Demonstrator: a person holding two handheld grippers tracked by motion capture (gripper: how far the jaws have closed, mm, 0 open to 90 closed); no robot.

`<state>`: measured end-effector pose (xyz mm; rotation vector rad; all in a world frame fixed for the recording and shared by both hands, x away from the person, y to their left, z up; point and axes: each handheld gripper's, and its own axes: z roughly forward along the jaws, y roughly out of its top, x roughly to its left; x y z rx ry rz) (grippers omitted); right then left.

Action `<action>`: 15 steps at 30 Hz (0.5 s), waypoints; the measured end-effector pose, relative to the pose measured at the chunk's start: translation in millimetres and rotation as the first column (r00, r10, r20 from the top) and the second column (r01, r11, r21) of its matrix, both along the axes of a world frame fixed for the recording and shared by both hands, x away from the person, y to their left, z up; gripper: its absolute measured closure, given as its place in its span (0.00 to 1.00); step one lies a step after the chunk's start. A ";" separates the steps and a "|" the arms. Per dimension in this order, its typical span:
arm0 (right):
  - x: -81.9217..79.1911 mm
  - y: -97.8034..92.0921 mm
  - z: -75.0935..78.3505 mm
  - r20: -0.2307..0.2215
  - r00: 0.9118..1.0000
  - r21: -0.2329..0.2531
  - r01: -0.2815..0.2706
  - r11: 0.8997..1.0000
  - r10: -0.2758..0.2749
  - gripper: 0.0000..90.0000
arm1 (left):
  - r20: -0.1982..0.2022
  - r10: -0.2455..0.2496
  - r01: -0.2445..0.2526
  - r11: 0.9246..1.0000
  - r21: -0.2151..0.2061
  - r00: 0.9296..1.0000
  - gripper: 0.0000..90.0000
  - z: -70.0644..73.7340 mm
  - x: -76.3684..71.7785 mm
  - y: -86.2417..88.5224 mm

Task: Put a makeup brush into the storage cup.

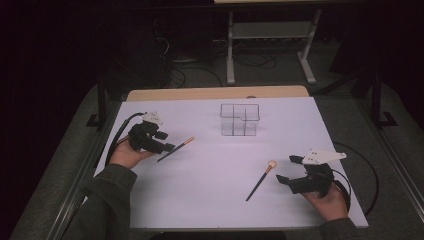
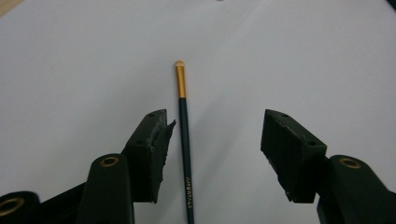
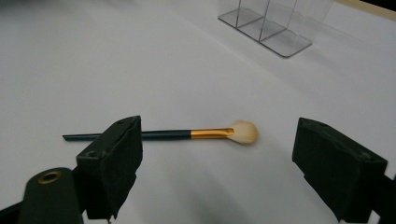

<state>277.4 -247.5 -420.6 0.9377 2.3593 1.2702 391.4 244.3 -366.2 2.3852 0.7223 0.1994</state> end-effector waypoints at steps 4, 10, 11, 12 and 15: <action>-1.9 -0.9 2.5 0.008 1.000 -0.004 -0.003 1.000 0.003 0.17 | -0.015 0.010 -0.010 1.000 0.004 1.000 0.48 -5.1 8.2 -1.1; -1.3 -2.3 3.5 0.015 1.000 -0.001 -0.005 1.000 0.005 0.17 | -0.040 0.009 -0.008 1.000 0.029 0.999 0.55 -12.5 17.5 -2.6; -1.6 -1.5 3.7 0.011 1.000 -0.002 -0.004 1.000 0.004 0.17 | -0.049 0.030 -0.030 1.000 0.010 0.998 0.56 -14.9 17.7 -4.1; -1.5 -1.2 3.4 0.014 1.000 -0.004 -0.005 1.000 0.005 0.17 | -0.050 0.005 -0.003 0.999 0.039 0.999 0.56 -15.6 20.7 -2.7; -1.5 -0.6 3.3 0.012 1.000 -0.007 -0.007 1.000 0.007 0.17 | -0.069 0.023 -0.021 0.999 0.033 0.997 0.57 -22.3 24.6 -4.4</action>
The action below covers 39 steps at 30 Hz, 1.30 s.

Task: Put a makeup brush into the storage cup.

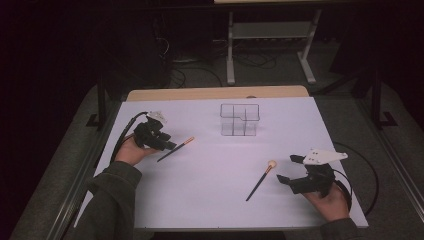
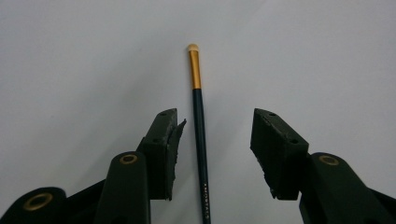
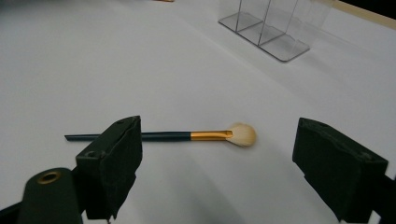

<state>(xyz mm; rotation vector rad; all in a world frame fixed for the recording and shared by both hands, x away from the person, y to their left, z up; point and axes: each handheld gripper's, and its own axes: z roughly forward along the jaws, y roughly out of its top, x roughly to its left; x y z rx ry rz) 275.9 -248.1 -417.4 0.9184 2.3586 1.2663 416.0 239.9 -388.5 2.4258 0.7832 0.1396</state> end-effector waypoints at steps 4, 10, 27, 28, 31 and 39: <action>0.7 -0.3 -0.2 0.004 1.000 0.000 0.000 1.000 0.000 0.17 | -0.021 -0.011 0.011 0.999 0.031 1.000 0.61 -5.8 6.1 -1.4; 0.4 1.1 0.5 0.004 1.000 -0.006 -0.004 1.000 0.004 0.17 | -0.047 0.010 -0.007 0.998 0.060 0.999 0.67 -16.6 9.3 -7.9; 0.1 0.3 1.2 0.010 1.000 0.004 -0.006 1.000 0.006 0.16 | -0.076 0.005 0.007 0.987 0.161 0.997 0.78 -25.3 18.8 -26.9; 0.3 0.4 1.1 0.008 1.000 0.001 -0.006 1.000 0.006 0.16 | -0.074 0.003 0.010 0.985 0.174 0.997 0.79 -25.2 19.2 -28.4; 0.7 0.8 0.7 0.010 1.000 -0.004 -0.008 1.000 0.008 0.16 | -0.077 0.009 0.004 0.985 0.173 0.997 0.80 -27.2 20.2 -30.1; 0.9 0.1 1.0 0.009 1.000 0.001 -0.005 1.000 0.005 0.16 | -0.085 0.002 0.016 0.977 0.211 0.996 0.85 -30.8 22.8 -29.5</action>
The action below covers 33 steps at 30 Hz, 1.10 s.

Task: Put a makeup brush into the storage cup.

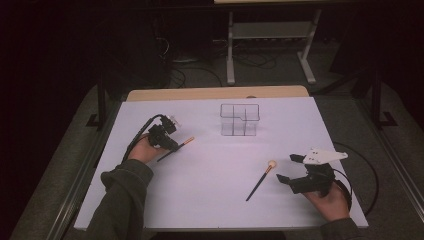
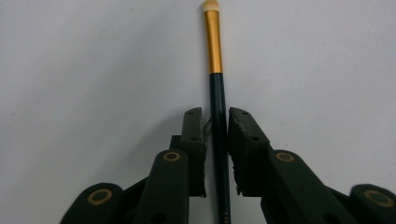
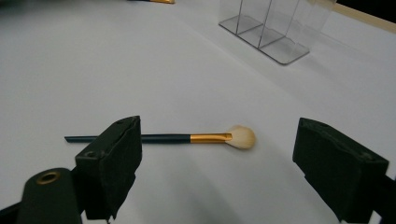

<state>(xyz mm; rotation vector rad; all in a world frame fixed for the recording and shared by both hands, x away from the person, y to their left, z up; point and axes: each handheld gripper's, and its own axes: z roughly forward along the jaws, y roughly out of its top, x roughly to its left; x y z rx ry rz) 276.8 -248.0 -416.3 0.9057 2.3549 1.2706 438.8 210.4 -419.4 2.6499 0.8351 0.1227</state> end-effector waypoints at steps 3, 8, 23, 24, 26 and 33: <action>0.3 0.3 -0.1 0.002 1.000 -0.004 -0.001 1.000 0.001 0.16 | 0.006 0.010 -0.010 1.000 0.008 1.000 0.88 -0.4 -1.4 -2.3; -0.5 0.4 0.5 0.003 1.000 -0.006 0.002 1.000 -0.002 0.16 | 0.024 -0.001 0.000 0.999 0.041 1.000 0.92 0.0 -3.5 -6.3; 1.7 2.8 -1.3 0.001 1.000 -0.020 -0.002 1.000 0.002 0.17 | 0.000 0.003 -0.003 0.998 0.061 1.000 0.93 2.2 -3.4 -6.3; 1.7 2.8 -1.3 0.001 1.000 -0.020 -0.002 1.000 0.002 0.17 | -0.002 0.002 -0.001 0.998 0.067 1.000 0.93 2.4 -3.5 -5.3; 1.2 4.2 -1.3 -0.005 1.000 -0.025 -0.001 1.000 0.001 0.17 | -0.005 -0.002 0.002 0.997 0.075 1.000 0.93 3.5 -4.4 -3.4; 2.2 7.7 -0.9 -0.013 1.000 -0.027 -0.017 0.999 0.017 0.19 | 0.020 -0.010 0.010 1.000 0.027 1.000 0.93 18.0 -12.2 2.3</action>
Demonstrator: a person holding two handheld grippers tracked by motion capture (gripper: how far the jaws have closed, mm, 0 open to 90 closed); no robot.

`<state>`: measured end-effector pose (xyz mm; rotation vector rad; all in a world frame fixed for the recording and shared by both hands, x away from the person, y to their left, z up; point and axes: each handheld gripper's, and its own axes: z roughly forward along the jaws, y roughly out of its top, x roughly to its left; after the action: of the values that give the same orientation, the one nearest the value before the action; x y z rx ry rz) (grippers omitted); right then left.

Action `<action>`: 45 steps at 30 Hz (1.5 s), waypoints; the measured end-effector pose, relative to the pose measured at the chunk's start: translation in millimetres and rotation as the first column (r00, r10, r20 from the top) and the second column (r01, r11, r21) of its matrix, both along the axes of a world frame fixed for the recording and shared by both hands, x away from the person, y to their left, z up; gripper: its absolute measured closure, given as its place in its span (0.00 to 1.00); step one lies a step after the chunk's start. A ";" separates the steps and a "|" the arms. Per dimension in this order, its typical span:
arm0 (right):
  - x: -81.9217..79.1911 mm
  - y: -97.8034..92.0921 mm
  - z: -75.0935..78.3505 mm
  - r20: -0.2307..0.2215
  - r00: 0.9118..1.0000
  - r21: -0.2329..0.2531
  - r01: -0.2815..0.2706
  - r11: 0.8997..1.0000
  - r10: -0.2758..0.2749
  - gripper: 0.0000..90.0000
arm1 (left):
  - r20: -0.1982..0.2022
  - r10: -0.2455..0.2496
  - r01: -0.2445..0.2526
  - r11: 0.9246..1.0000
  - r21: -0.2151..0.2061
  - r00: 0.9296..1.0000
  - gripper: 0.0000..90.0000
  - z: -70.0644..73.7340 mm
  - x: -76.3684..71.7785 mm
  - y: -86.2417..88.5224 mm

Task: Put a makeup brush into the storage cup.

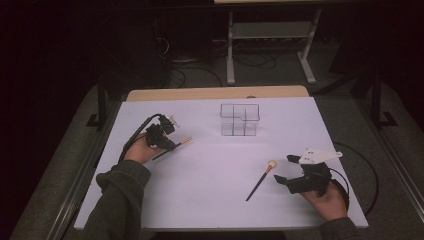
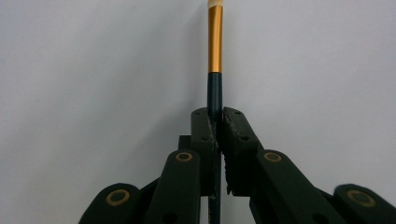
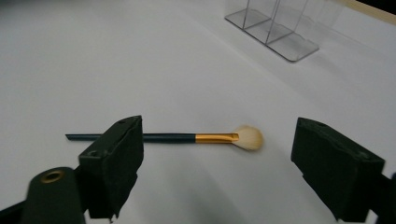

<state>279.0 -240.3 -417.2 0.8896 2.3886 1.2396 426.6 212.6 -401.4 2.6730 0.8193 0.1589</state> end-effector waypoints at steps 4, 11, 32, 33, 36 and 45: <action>0.7 2.8 2.3 -0.005 1.000 -0.005 -0.017 1.000 0.017 0.19 | 0.014 0.000 0.000 0.999 -0.045 1.000 0.93 10.0 -9.3 4.0; 4.2 7.8 5.0 -0.036 0.999 -0.005 -0.032 0.999 0.032 0.18 | 0.049 -0.046 0.050 0.995 -0.086 0.998 0.93 27.1 -21.8 9.6; 21.0 27.2 30.1 -0.071 0.993 -0.014 -0.098 0.995 0.097 0.19 | 0.100 -0.168 0.183 0.969 -0.164 0.981 0.93 55.0 -63.5 -3.0; 21.6 28.8 31.8 -0.070 0.992 -0.015 -0.104 0.994 0.103 0.19 | 0.101 -0.171 0.187 0.968 -0.170 0.980 0.93 55.6 -65.2 -4.1; 23.1 33.2 37.6 -0.065 0.990 -0.010 -0.126 0.992 0.125 0.20 | 0.109 -0.184 0.202 0.963 -0.181 0.977 0.93 57.3 -70.0 -7.0; 27.9 46.7 52.8 -0.059 0.983 -0.008 -0.177 0.984 0.177 0.19 | 0.129 -0.240 0.262 0.945 -0.197 0.962 0.93 62.8 -82.9 -16.0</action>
<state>306.9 -193.6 -364.4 0.7320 2.5663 1.2758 343.7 196.6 -338.6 2.5134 0.4301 0.1370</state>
